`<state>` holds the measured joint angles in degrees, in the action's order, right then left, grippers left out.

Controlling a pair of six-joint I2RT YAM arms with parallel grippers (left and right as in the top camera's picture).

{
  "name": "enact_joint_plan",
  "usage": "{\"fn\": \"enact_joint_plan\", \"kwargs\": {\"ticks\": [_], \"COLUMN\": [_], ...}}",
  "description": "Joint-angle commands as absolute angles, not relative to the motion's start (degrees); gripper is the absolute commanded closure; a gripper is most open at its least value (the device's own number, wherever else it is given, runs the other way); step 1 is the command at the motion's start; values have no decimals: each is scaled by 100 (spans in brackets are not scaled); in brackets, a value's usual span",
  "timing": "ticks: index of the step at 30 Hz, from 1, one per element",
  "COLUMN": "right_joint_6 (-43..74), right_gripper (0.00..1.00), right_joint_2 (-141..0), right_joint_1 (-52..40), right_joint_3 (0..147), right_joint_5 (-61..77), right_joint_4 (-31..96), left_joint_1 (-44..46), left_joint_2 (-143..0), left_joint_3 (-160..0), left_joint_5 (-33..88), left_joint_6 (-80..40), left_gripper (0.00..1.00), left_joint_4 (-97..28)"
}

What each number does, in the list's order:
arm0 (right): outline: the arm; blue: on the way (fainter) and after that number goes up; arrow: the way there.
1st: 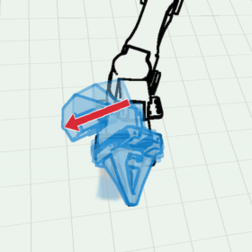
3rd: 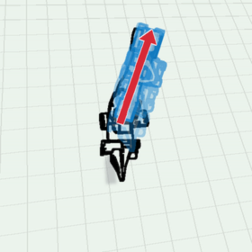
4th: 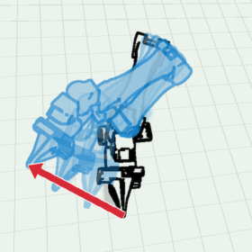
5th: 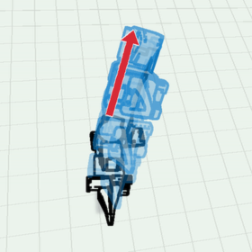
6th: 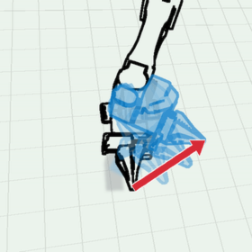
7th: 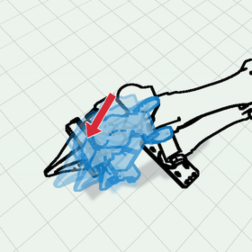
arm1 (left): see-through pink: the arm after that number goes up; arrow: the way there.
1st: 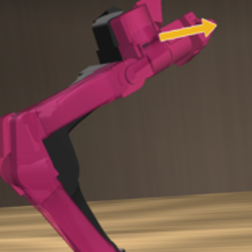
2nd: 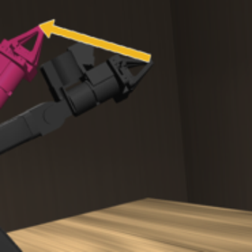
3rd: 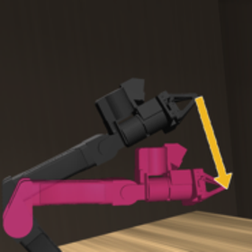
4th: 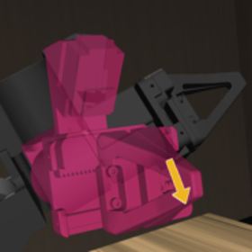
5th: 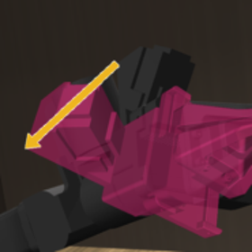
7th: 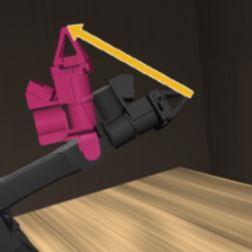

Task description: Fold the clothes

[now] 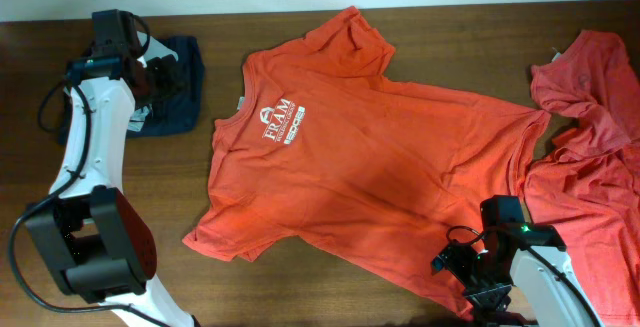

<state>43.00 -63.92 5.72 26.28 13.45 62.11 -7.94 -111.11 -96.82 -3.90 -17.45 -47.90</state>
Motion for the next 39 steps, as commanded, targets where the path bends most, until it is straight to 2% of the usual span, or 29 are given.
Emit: {"fn": "enact_joint_plan", "kwargs": {"ticks": [1, 4, 11, 16, 18, 20, 23, 33, 39], "right_joint_6": [4322, 3813, 3809, 3634, 3531, 3470, 3454, 3321, 3321], "right_gripper": [0, 4, 1, 1, 1, 1, 1, 1, 1], "right_joint_2": [-6403, -6414, -6479, -6831, -6984, -7135, -7371, -7741, -7741], "right_joint_1": [521, 521, 526, 526, 532, 545, 711, 1710, 1850], "right_joint_3": [2381, 2545, 3785, 4593, 4807, 5026, 5419, 6152, 6152], "right_joint_5": [1588, 1575, 987, 985, 969, 862, 742, 681, 681], "right_joint_4": [6431, 6287, 6670, 6652, 6589, 6499, 6364, 5774, 5741], "left_joint_1": [-816, -816, -816, -773, -714, -598, -325, 666, 1061], "left_joint_2": [-11072, -11072, -11072, -11072, -11072, -11072, -11072, -11566, -12199], "left_joint_3": [-9655, -9655, -9655, -9655, -9657, -9657, -9677, -11367, -12481], "left_joint_5": [-434, -434, -226, 1629, 2145, 2399, 2440, 2073, 1914], "left_joint_6": [-1798, -1798, -1699, -266, -32, -36, -34, -36, -38], "left_gripper": [1, 1, 1, 1, 2, 7, 18, 20, 20], "left_joint_4": [-4775, -4775, -4731, -4388, -4189, -3990, -3763, -3708, -3704]}}
